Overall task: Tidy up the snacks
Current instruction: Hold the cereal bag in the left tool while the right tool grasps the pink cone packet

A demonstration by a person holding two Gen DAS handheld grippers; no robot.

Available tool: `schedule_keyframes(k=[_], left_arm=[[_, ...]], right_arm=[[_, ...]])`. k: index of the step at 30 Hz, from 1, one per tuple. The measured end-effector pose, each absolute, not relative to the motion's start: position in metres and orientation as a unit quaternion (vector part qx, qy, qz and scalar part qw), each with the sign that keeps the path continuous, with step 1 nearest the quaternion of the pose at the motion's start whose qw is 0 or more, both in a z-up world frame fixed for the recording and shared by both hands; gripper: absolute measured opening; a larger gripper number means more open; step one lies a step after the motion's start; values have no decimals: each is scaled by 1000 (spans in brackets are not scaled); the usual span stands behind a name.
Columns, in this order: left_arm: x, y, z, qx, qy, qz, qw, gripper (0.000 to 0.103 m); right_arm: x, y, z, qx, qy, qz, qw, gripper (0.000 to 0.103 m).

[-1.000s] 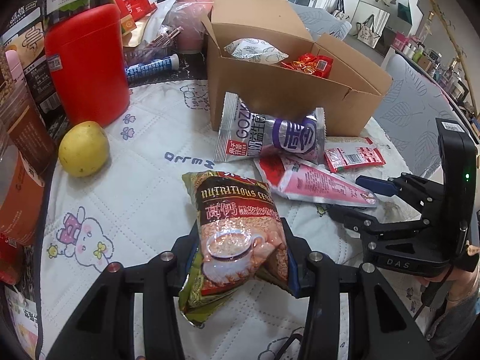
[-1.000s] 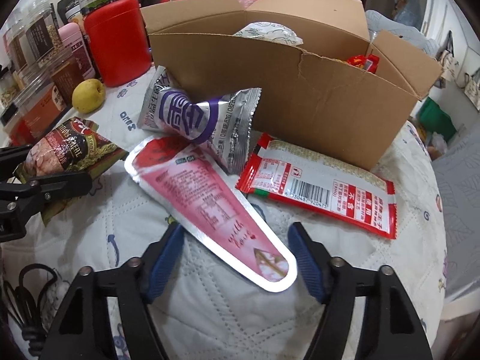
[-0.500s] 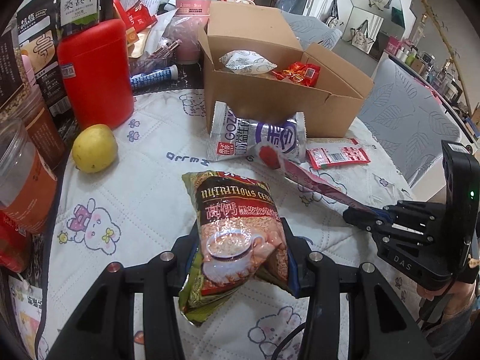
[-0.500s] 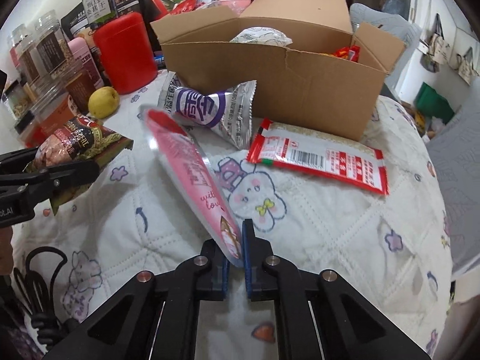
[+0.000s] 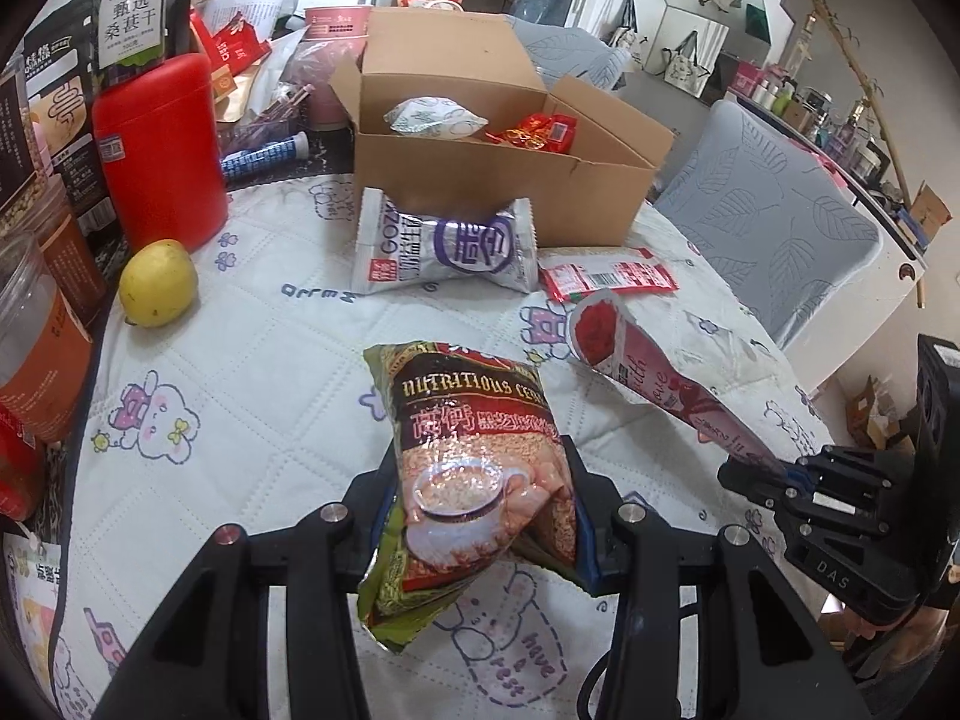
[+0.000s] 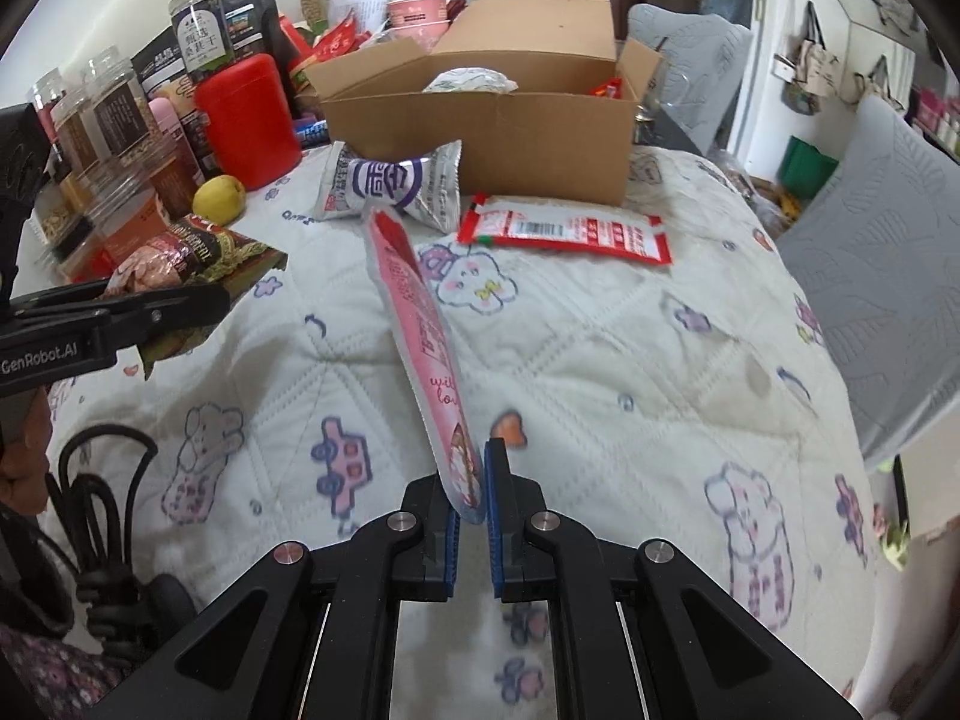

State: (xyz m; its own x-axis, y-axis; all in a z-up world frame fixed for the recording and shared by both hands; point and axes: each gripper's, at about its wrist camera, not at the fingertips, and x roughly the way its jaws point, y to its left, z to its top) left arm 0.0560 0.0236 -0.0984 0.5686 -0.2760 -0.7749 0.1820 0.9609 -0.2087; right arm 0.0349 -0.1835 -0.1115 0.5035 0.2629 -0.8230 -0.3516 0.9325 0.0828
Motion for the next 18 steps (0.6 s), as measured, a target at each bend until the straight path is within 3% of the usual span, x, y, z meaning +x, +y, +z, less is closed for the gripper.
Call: schedule_keyframes(k=[5, 6, 8, 10, 14, 16, 18], left_arm=[[54, 20, -99, -49, 447, -134, 883, 45], [54, 20, -99, -49, 447, -134, 883, 45], [53, 20, -99, -50, 447, -134, 883, 45], [53, 22, -98, -51, 447, -132, 883, 45], [54, 26, -96, -52, 445, -127, 885, 45], [55, 28, -96, -53, 445, -126, 885, 45], [55, 30, -96, -55, 445, -126, 885, 45]], right_arm=[[31, -190, -122, -24, 494, 168, 852, 10], [33, -189, -123, -24, 496, 166, 852, 13], [35, -189, -122, -18, 494, 163, 854, 38], [38, -186, -120, -14, 492, 169, 854, 46], [45, -175, -119, -31, 493, 176, 851, 48], [49, -168, -120, -41, 503, 181, 844, 57], [49, -163, -119, -43, 504, 190, 841, 58]])
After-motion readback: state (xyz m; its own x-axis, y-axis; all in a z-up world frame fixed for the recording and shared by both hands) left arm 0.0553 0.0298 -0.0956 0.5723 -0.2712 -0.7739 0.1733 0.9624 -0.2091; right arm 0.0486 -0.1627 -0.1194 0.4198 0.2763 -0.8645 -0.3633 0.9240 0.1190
